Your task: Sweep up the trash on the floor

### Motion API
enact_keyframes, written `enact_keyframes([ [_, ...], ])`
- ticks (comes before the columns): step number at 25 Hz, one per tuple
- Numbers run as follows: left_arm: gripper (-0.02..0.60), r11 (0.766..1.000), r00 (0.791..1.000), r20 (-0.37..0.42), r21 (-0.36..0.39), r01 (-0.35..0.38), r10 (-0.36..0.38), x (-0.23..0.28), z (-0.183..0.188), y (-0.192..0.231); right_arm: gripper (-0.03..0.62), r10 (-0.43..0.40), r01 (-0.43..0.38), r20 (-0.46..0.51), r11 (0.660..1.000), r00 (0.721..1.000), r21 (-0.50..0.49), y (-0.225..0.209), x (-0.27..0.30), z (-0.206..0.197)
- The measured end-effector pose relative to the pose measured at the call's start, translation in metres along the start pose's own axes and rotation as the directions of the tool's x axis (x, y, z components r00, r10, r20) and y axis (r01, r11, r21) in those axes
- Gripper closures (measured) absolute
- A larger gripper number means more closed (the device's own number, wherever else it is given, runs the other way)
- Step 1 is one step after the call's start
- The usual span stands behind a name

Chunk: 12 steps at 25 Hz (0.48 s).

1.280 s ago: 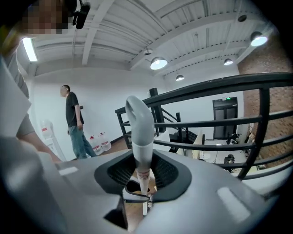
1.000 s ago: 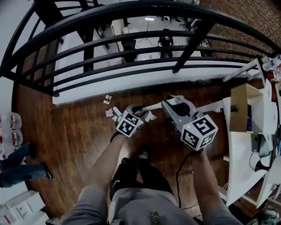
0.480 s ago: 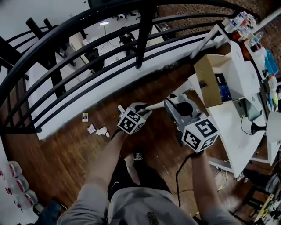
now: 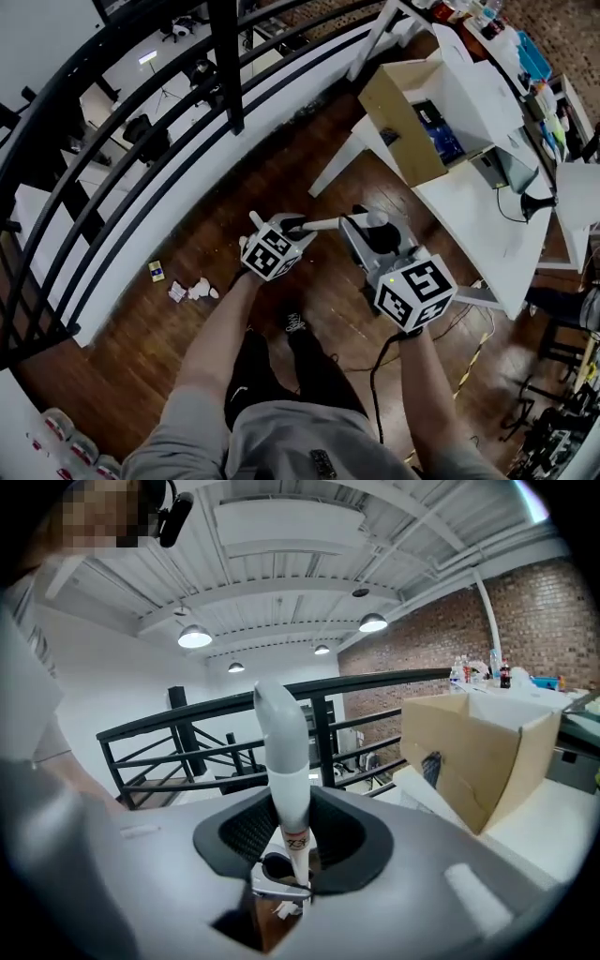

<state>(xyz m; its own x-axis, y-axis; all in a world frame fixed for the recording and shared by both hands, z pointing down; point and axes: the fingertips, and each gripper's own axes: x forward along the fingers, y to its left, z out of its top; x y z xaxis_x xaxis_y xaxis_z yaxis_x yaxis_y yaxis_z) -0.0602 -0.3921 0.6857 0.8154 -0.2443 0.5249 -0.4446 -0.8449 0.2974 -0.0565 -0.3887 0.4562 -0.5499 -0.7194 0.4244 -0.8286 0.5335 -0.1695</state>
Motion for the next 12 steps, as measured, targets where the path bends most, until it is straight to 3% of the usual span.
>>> enact_keyframes([
  [6, 0.442, 1.000, 0.998, -0.053, -0.018, 0.017, -0.018, -0.006, -0.043, 0.007, 0.493, -0.008, 0.010, -0.046, 0.998, 0.999, 0.054, 0.013, 0.016, -0.034],
  [12, 0.442, 0.997, 0.996, -0.068, -0.056, -0.057, 0.054, -0.061, -0.075, 0.035, 0.493, 0.096, -0.093, -0.043, 0.994, 0.994, 0.059, 0.065, 0.052, -0.034],
])
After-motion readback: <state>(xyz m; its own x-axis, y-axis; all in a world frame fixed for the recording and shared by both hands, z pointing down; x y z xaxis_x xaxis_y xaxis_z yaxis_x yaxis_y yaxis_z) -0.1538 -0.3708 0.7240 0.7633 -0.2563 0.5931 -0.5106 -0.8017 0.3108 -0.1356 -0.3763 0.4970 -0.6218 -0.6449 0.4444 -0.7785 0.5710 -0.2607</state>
